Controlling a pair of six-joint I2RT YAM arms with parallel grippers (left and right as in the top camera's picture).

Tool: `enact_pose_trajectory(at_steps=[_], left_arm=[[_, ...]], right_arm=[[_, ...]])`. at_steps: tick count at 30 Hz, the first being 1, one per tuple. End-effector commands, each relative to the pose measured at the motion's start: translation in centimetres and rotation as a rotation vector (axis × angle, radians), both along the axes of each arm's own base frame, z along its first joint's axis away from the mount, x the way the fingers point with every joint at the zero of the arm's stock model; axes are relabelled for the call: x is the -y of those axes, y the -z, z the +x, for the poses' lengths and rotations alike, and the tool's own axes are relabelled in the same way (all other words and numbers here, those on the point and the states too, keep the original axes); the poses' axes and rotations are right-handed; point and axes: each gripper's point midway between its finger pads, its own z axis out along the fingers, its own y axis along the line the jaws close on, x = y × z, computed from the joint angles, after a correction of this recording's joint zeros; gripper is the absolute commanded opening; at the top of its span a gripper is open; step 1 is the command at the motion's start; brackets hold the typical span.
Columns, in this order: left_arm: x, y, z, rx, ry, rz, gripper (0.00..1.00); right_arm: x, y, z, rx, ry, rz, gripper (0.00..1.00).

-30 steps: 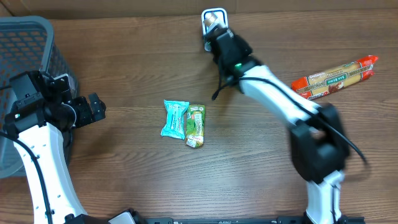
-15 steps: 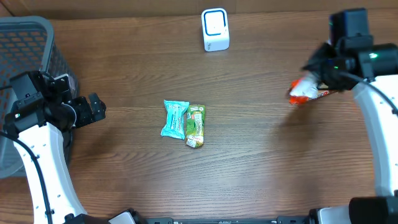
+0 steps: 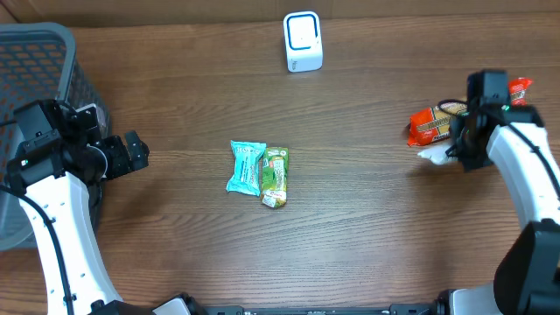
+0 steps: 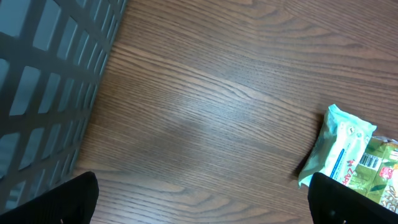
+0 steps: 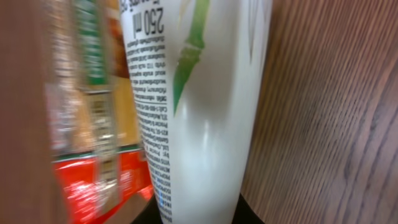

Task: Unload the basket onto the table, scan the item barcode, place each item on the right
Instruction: 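Carry the white tube right and set it down near the spaghetti, then reach the right gripper to the green snack carton and grasp it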

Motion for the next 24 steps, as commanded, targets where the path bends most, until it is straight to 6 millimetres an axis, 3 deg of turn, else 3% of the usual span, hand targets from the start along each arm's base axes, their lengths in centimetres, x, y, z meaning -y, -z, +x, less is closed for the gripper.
enact_pose_trajectory(at_steps=[1,3,6,9,13,16,21,24], left_arm=[[-0.1,-0.2,0.2,0.003,-0.018,-0.002,1.0],[-0.1,-0.2,0.2,0.003,-0.018,-0.002,1.0],[-0.1,-0.2,0.2,0.003,-0.018,-0.002,1.0],[-0.1,-0.2,0.2,0.003,-0.018,-0.002,1.0],[-0.1,-0.2,0.2,0.003,-0.018,-0.002,1.0],[-0.1,-0.2,0.2,0.003,-0.018,-0.002,1.0],[-0.1,-0.2,0.2,0.003,-0.018,-0.002,1.0],[-0.1,-0.2,0.2,0.003,-0.018,-0.002,1.0]], right_arm=[[0.7,0.9,-0.4,0.015,0.039,-0.029,0.06],[0.7,1.3,-0.7,0.008,0.038,-0.034,0.11],[0.9,1.3,-0.8,-0.011,-0.015,-0.057,0.26],[0.9,1.3,-0.8,-0.034,-0.099,-0.076,0.48],[0.5,1.1,-0.5,-0.056,-0.229,-0.086,0.57],[-1.0,0.3,0.5,-0.052,-0.439,-0.05,0.58],[-5.9,-3.3,2.6,0.059,-0.757,0.103,0.58],[-9.0,-5.3,3.1,0.094,-0.9,0.131,0.66]])
